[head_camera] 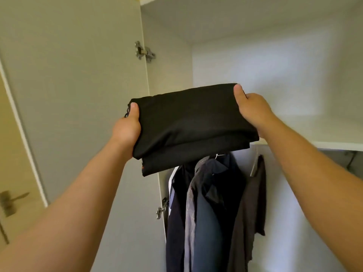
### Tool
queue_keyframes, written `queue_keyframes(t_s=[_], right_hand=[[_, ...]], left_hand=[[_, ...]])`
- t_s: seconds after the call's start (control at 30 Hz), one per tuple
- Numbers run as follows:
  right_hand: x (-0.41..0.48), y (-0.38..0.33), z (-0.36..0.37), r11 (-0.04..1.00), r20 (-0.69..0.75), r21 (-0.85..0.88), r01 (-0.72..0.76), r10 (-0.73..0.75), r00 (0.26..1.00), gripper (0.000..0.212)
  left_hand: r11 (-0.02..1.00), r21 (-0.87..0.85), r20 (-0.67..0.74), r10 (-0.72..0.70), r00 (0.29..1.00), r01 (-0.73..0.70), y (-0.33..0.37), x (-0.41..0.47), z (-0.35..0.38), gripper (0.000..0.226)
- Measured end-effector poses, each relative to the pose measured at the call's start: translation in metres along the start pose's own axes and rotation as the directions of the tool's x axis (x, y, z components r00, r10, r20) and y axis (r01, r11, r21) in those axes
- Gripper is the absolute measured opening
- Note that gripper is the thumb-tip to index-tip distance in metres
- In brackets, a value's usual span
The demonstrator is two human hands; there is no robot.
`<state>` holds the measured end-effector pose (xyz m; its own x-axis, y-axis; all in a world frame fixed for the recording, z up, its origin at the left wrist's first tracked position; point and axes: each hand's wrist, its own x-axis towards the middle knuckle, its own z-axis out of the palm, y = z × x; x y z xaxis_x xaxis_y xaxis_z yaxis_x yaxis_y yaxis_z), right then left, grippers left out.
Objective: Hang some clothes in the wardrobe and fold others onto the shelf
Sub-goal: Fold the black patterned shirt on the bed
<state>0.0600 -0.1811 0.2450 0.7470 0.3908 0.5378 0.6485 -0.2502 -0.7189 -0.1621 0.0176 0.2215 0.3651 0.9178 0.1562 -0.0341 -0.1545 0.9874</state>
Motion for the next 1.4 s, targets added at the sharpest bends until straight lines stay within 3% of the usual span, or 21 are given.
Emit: queue_keyframes(t_s=[0.17,0.37,0.53,0.7,0.8,0.87,0.9,0.97,1.03,1.07,1.1,1.17,1.2,1.23,1.27,1.33,1.37,1.4], right_hand=[[0.019,0.008,-0.011,0.993,-0.112,-0.039,-0.108,0.103,0.988,0.064],[0.037,0.026,-0.035,0.951,-0.238,-0.15,-0.271,0.232,0.943,0.067],[0.059,0.057,-0.053,0.895,-0.285,-0.206,-0.394,0.331,0.9,0.063],[0.098,0.083,-0.065,0.839,-0.316,-0.34,-0.425,0.324,0.892,0.057],[0.119,0.097,-0.069,0.792,-0.318,-0.417,-0.445,0.332,0.888,0.053],[0.128,0.114,-0.066,0.741,-0.29,-0.498,-0.45,0.347,0.892,0.048],[0.13,0.125,-0.062,0.712,-0.276,-0.534,-0.455,0.362,0.89,0.046],[0.134,0.149,-0.052,0.624,-0.267,-0.634,-0.457,0.378,0.886,0.046],[0.135,0.168,-0.045,0.586,-0.315,-0.65,-0.483,0.371,0.874,0.048],[0.134,0.169,-0.043,0.557,-0.357,-0.667,-0.495,0.345,0.868,0.049],[0.132,0.167,-0.042,0.505,-0.392,-0.713,-0.486,0.289,0.874,0.048],[0.128,0.159,-0.041,0.36,-0.386,-0.85,-0.385,0.074,0.92,0.04],[0.126,0.153,-0.039,0.306,-0.321,-0.906,-0.292,-0.048,0.946,0.032],[0.123,0.148,-0.036,0.282,-0.227,-0.941,-0.185,-0.125,0.966,0.024],[0.12,0.143,-0.034,0.27,-0.121,-0.96,-0.075,-0.157,0.98,0.021],[0.112,0.136,-0.032,0.295,0.052,-0.95,0.103,-0.174,0.983,0.021],[0.108,0.132,-0.033,0.325,0.097,-0.933,0.156,-0.191,0.977,0.019],[0.104,0.128,-0.035,0.355,0.116,-0.917,0.183,-0.202,0.973,0.016]], left_hand=[[0.999,-0.046,0.225,0.001,0.974,0.01,0.007,0.061,0.042,0.075],[0.99,-0.088,0.531,-0.046,0.846,0.108,0.006,0.107,0.112,0.058],[0.993,-0.024,0.608,-0.076,0.79,0.114,0.004,0.128,0.175,0.05],[0.995,0.033,0.636,-0.094,0.766,0.095,0.012,0.147,0.235,0.037],[0.994,0.096,0.635,-0.096,0.767,0.045,0.018,0.159,0.265,0.048],[0.979,0.193,0.615,-0.07,0.785,-0.064,0.013,0.166,0.288,0.05],[0.94,0.293,0.602,-0.037,0.798,-0.177,0.004,0.167,0.298,0.049],[0.748,0.508,0.552,0.098,0.828,-0.427,-0.013,0.163,0.314,0.054],[0.572,0.611,0.516,0.236,0.824,-0.547,-0.023,0.161,0.322,0.055],[0.469,0.633,0.515,0.339,0.787,-0.616,-0.023,0.161,0.324,0.055],[0.339,0.629,0.542,0.454,0.707,-0.7,-0.022,0.163,0.325,0.055],[0.106,0.455,0.658,0.63,0.414,-0.884,-0.016,0.163,0.325,0.048],[0.072,0.3,0.711,0.648,0.273,-0.951,-0.012,0.16,0.323,0.043],[0.1,0.158,0.758,0.625,0.186,-0.982,-0.008,0.153,0.319,0.039],[0.189,0.058,0.801,0.577,0.159,-0.98,-0.005,0.143,0.314,0.039],[0.385,0.017,0.914,0.369,0.171,-0.923,-0.003,0.127,0.303,0.054],[0.449,0.028,0.953,0.259,0.16,-0.893,-0.004,0.124,0.299,0.069],[0.445,0.041,0.973,0.187,0.138,-0.894,-0.006,0.123,0.295,0.086]])
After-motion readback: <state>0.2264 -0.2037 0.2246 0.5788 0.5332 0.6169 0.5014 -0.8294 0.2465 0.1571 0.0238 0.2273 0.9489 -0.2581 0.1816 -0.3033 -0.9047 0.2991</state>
